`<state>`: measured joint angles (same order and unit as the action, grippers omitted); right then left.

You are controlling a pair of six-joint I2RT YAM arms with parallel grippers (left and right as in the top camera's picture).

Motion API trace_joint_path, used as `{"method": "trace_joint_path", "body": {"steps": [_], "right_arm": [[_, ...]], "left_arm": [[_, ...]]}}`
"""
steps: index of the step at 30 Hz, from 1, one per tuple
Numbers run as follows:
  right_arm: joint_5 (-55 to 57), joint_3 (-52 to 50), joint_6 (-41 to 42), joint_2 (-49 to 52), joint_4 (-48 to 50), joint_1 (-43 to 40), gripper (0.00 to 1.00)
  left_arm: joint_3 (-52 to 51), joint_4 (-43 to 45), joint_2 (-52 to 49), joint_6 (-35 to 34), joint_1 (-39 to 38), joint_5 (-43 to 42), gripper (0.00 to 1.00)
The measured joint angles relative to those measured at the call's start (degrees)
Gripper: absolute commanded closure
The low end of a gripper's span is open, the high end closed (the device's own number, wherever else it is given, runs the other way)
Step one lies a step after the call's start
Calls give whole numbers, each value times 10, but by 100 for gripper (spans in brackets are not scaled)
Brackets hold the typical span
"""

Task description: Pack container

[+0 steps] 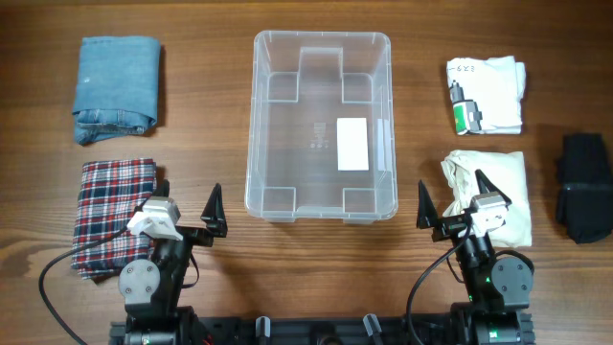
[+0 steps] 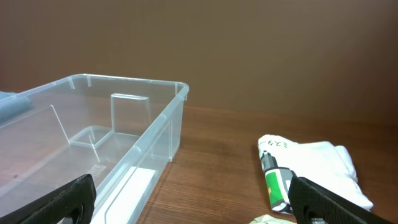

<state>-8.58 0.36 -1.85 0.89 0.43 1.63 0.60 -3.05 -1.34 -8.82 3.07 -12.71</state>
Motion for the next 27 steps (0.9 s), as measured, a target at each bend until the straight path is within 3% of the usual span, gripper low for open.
{"method": "trace_joint_path", "body": {"steps": [20,27], "right_arm": [[-3,0,0,0,2,0,0],[-69,0,35,0,120,0,0]], "left_arm": [[0,0,0,0,0,0,0],[0,0,0,0,0,0,0]]}}
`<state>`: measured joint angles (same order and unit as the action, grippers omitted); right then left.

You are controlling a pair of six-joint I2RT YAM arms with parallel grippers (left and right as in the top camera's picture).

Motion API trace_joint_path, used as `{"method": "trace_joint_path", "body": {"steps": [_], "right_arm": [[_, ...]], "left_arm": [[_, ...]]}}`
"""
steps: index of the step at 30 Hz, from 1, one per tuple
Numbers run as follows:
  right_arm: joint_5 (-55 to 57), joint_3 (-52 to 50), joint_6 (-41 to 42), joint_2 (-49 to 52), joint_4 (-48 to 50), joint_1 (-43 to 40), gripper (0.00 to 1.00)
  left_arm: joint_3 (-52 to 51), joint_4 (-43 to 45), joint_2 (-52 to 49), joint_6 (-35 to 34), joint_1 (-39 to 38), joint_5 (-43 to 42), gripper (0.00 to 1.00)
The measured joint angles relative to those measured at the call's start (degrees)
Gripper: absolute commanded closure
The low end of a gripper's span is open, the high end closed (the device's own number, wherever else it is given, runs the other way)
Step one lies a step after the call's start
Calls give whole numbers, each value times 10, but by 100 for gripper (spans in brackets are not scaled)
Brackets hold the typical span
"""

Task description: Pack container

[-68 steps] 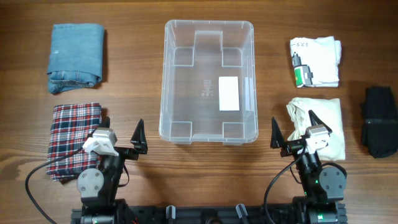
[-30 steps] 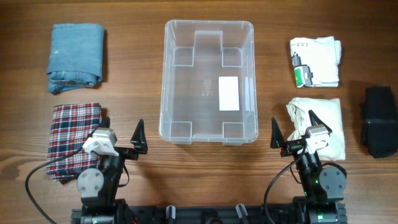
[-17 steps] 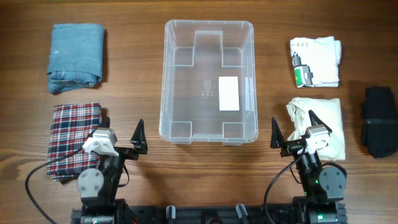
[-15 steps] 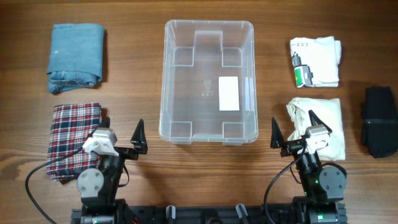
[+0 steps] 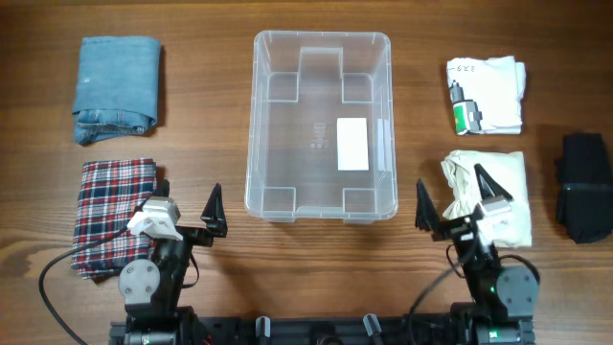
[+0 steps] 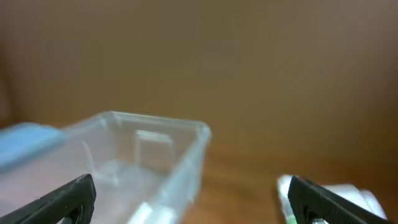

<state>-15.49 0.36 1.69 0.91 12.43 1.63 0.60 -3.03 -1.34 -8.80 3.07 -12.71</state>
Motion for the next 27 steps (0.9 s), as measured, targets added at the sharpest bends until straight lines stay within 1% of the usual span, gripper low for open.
{"method": "trace_joint_path", "body": {"steps": [2,4,8,12,14,16,20,22,23,24,27], "right_arm": [[-33,0,7,0,53,0,0],[-56,3,13,0,82,0,0],[-83,49,9,4,67,0,0],[-73,173,-23,46,-29,0,0],[-50,253,-46,85,-114,0,0],[-10,338,-66,142,-203,0,0],[111,506,-90,277,-386,0,0],[157,579,-101,348,-449,-2,0],[170,596,-105,370,-459,-4,0],[183,635,-111,408,-504,-9,0],[194,716,-125,498,-572,-32,0]], "left_arm": [[0,0,0,0,0,0,0],[0,0,0,0,0,0,0],[0,0,0,0,0,0,0],[0,0,0,0,0,0,0],[0,0,-1,0,0,0,0],[0,0,-2,0,0,0,0],[0,0,-2,0,0,0,0],[0,0,-3,0,0,0,0],[0,0,-3,0,0,0,0],[0,0,-3,0,0,0,0],[0,0,-3,0,0,0,0]]}}
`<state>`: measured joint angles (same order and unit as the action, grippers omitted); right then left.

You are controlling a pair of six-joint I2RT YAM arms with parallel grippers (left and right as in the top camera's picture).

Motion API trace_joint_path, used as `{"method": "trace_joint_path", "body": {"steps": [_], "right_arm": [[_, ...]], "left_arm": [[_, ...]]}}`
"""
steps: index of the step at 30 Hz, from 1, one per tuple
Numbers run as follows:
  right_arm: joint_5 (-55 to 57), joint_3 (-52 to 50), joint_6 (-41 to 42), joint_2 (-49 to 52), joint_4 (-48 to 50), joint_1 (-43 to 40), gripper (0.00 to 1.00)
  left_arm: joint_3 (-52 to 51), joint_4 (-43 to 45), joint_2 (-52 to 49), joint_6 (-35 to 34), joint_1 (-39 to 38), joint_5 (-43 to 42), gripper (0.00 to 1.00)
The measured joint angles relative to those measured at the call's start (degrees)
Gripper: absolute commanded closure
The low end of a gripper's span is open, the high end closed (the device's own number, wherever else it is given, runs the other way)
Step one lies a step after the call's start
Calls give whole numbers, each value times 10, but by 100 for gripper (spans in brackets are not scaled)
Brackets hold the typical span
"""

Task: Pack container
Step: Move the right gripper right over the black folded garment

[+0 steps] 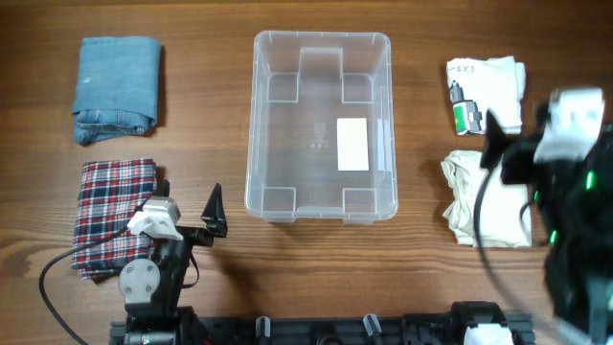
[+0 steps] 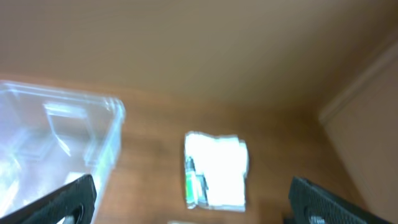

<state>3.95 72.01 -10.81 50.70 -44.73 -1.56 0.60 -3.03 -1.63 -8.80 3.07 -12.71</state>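
The clear plastic container [image 1: 321, 125] stands empty mid-table, and its right end shows in the right wrist view as the container [image 2: 56, 143]. A folded white garment with a green label [image 1: 487, 94] lies right of it, also seen as the white garment [image 2: 214, 169]. A cream cloth [image 1: 484, 196] lies nearer. Folded blue jeans [image 1: 117, 88] and a plaid cloth [image 1: 113, 206] lie on the left. My right gripper [image 2: 196, 208] is raised high over the right side, open and empty. My left gripper [image 1: 189, 206] rests open near the front edge beside the plaid cloth.
My raised right arm [image 1: 570, 192] covers the table's far right, hiding whatever lies there. A white label [image 1: 352, 144] lies on the container floor. A wall and its baseboard [image 2: 360, 81] stand beyond the table on the right.
My right arm has risen from the front edge and now sits high over the table's right side, its camera looking down on the white garment. The black bundle is now hidden under it. The left arm is unchanged.
Both grippers first rested open at the front edge, the right one next to the cream cloth. Then the right gripper had tipped upward, its view blurred. Now it is high over the right side, still open and empty. No garment has moved.
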Motion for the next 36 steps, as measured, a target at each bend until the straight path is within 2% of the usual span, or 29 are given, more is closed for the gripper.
{"method": "trace_joint_path", "body": {"steps": [8,12,21,27,28,36], "right_arm": [[-137,201,-53,241,-165,-151,0],[-187,274,-57,356,-230,-197,0],[-191,287,-24,467,-209,-200,0],[-118,287,81,478,-190,-223,0],[-89,288,134,478,-191,-250,0],[-27,276,295,478,-184,-390,0]], "left_arm": [[0,0,0,0,0,0,0],[0,0,0,0,0,0,0],[0,0,0,0,0,0,0],[0,0,0,0,0,0,0],[0,0,0,0,0,0,0],[0,0,0,0,0,0,0]]}}
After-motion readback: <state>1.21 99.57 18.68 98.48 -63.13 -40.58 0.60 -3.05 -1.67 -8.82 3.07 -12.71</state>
